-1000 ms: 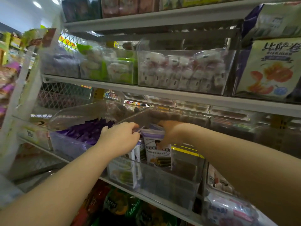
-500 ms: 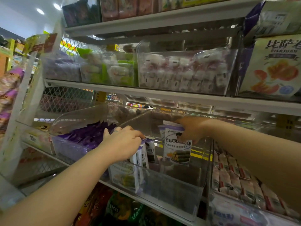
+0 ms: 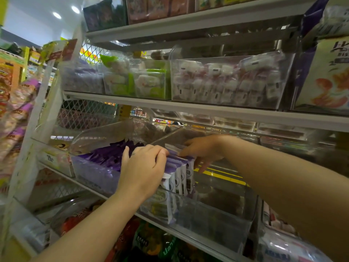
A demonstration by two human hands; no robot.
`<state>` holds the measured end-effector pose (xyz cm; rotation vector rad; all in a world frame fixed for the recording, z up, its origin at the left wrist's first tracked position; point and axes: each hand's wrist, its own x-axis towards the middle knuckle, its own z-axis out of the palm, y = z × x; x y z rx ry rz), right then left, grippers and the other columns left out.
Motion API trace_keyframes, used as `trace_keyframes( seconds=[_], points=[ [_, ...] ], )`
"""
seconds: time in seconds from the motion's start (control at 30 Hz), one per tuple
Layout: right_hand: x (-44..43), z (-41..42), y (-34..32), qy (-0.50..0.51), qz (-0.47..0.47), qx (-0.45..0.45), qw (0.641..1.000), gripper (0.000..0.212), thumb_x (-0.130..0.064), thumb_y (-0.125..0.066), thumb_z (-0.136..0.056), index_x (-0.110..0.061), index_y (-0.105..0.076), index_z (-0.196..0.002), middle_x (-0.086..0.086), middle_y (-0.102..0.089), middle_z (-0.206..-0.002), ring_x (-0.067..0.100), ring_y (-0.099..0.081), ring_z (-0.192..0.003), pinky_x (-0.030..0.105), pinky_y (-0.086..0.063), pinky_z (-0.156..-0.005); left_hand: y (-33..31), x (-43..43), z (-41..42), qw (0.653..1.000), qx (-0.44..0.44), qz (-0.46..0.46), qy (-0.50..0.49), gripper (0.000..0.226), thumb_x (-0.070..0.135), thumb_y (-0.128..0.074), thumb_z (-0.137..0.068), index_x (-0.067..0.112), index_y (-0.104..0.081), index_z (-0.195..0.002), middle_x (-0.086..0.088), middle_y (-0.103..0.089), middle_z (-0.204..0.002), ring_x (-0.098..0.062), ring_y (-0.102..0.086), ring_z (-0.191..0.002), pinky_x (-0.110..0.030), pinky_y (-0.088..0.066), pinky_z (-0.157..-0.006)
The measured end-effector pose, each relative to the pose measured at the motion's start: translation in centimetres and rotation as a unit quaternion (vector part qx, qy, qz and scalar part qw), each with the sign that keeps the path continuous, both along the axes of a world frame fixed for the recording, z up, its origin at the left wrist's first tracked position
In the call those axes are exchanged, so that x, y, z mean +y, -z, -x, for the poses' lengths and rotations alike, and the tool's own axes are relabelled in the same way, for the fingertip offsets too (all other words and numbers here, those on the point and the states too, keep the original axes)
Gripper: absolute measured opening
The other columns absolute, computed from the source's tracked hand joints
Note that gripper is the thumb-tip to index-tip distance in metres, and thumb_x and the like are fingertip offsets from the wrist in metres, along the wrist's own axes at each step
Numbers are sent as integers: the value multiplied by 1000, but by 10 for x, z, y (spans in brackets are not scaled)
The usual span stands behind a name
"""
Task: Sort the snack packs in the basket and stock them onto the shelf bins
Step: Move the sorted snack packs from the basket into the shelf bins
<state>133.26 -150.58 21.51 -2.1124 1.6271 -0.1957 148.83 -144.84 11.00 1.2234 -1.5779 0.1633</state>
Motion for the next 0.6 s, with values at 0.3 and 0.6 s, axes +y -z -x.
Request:
trace_keyframes(
  seconds=[0.3, 0.6],
  points=[
    [4, -3, 11, 14, 67, -2, 998, 43, -31, -47, -100, -14, -42, -138, 12, -61, -122, 26, -67, -97, 33, -59, -77, 26, 1, -3, 992, 36, 116, 45, 51, 45, -18, -95, 27, -65, -104, 16, -58, -105, -4, -49, -107, -49, -23, -112],
    [78, -11, 34, -88, 455, 41, 885, 31, -39, -48, -96, -25, -57, -122, -1, -64, -115, 19, -57, -106, 40, -48, -90, 41, 31, -14, 987, 56, 150, 21, 45, 36, -26, -98, 19, -65, -116, 5, -59, -118, -17, -50, -117, -56, -31, -106]
  ],
)
